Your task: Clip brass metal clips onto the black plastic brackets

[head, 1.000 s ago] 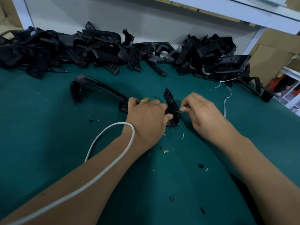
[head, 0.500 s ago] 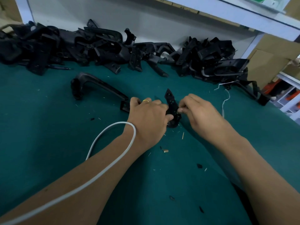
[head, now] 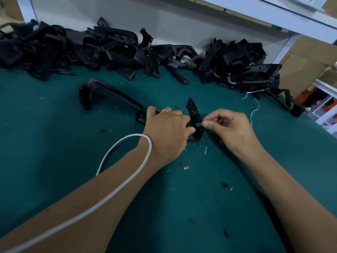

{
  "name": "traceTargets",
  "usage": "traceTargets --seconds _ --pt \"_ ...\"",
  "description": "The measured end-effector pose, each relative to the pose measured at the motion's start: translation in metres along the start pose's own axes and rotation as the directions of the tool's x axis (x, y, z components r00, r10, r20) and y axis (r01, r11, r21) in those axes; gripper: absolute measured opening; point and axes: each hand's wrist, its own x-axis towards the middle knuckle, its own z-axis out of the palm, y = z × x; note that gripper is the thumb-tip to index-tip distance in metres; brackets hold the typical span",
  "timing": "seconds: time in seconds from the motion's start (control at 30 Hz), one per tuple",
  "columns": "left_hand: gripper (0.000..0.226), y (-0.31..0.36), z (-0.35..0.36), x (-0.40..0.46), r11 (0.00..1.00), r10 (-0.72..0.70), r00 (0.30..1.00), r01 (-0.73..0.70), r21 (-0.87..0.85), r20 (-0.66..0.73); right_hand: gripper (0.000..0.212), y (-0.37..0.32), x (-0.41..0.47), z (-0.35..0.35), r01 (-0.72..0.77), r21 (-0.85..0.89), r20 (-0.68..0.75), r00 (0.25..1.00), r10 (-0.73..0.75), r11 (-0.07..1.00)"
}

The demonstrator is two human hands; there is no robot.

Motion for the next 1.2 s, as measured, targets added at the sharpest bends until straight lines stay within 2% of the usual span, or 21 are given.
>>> traceTargets --seconds 0.13,0.27,0.3,0.4,0.47,0.67,0.8,0.97,1.2 --pt "0.030 0.002 -0.002 0.000 1.000 0.011 1.000 -0.011 -0.006 0.019 0.017 -0.007 0.003 0.005 0.049 -0.095 0.024 0.999 -0.046 0.994" --pt "0.032 0.001 -0.001 0.002 0.998 -0.064 0.997 0.063 0.030 0.030 0.015 -0.002 0.005 -0.036 0.027 -0.134 -0.013 0.999 -0.029 0.991" --pt "0.033 0.001 -0.001 0.002 0.997 -0.075 0.997 0.074 0.037 0.028 0.011 0.003 0.002 -0.047 0.019 -0.182 0.003 1.000 -0.019 0.983" --pt "0.031 0.001 -0.001 0.002 0.995 -0.088 0.996 0.087 0.047 0.022 0.009 0.011 -0.007 -0.057 -0.003 -0.341 0.169 0.983 0.065 0.940" --pt "0.029 0.002 -0.002 0.001 0.995 -0.093 0.995 0.092 0.042 0.027 0.007 0.009 -0.006 -0.054 -0.001 -0.395 0.210 0.973 0.092 0.919" --pt "0.030 0.001 -0.001 0.002 0.995 -0.088 0.996 0.086 0.049 0.026 0.009 0.002 -0.006 -0.056 -0.009 -0.381 0.245 0.963 0.110 0.925" --pt "0.030 0.000 -0.001 0.002 0.995 -0.085 0.996 0.084 0.049 0.025 0.015 0.005 -0.005 -0.055 0.015 -0.436 0.260 0.960 0.109 0.900" --pt "0.031 0.000 -0.001 0.001 0.996 -0.078 0.997 0.077 0.050 0.012 0.014 0.005 -0.007 -0.057 0.061 -0.374 0.290 0.956 0.054 0.925" --pt "0.030 0.000 -0.001 0.002 0.996 -0.080 0.997 0.080 0.050 0.010 0.014 0.008 -0.007 -0.052 0.028 -0.407 0.304 0.947 0.107 0.913"
